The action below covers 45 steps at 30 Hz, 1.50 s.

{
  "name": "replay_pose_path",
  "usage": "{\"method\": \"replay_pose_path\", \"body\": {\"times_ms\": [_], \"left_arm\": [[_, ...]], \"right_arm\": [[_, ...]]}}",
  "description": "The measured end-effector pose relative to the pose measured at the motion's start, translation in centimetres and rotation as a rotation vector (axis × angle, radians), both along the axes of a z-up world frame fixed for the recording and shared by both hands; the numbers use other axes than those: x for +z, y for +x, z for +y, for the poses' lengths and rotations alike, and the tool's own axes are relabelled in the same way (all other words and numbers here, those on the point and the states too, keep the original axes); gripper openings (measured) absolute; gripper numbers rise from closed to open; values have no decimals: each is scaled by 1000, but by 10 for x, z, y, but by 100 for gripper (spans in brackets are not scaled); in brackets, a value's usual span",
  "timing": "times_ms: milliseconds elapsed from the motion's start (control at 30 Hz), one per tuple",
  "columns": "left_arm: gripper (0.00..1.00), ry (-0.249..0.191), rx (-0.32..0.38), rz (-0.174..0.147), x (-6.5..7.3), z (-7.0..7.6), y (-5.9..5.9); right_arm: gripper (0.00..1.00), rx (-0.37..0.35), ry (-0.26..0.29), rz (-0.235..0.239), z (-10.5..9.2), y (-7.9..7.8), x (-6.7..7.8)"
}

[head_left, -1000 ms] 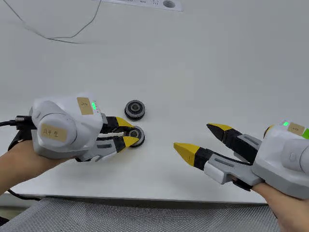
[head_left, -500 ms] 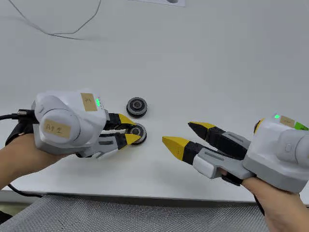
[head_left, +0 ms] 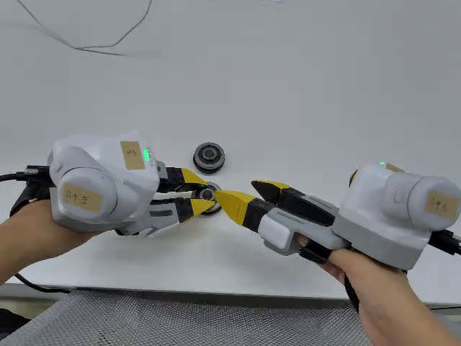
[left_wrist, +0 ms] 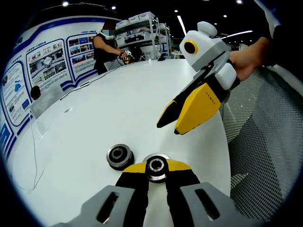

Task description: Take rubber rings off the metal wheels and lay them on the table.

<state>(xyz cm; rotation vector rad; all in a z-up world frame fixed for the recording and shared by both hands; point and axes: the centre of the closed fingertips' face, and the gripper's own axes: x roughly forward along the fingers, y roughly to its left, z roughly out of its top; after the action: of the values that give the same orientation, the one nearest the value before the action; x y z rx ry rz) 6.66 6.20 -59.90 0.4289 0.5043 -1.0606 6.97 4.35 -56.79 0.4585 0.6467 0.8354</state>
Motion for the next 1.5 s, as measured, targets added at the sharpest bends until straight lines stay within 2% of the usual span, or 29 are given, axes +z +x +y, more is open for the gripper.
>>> {"method": "replay_pose_path", "body": {"times_ms": [233, 400, 733, 867, 1300, 1500], "left_arm": [[12, -8, -14, 1, 0, 0, 1], [12, -8, -31, 2, 0, 0, 1], [12, -4, -41, -4, 0, -1, 1], [12, -7, -37, -4, 0, -1, 0], [13, -14, -28, -2, 0, 0, 0], [13, -16, -23, -2, 0, 0, 0]], "right_arm": [[46, -8, 22, 55, 9, 2, -6], [42, -19, 40, 106, 10, 2, -10], [39, 0, 34, 170, 18, -6, -21], [39, -25, 60, 210, 19, -6, -22], [41, -35, 67, 248, 23, -8, -28], [42, -36, 64, 247, 22, -7, -28]]}}
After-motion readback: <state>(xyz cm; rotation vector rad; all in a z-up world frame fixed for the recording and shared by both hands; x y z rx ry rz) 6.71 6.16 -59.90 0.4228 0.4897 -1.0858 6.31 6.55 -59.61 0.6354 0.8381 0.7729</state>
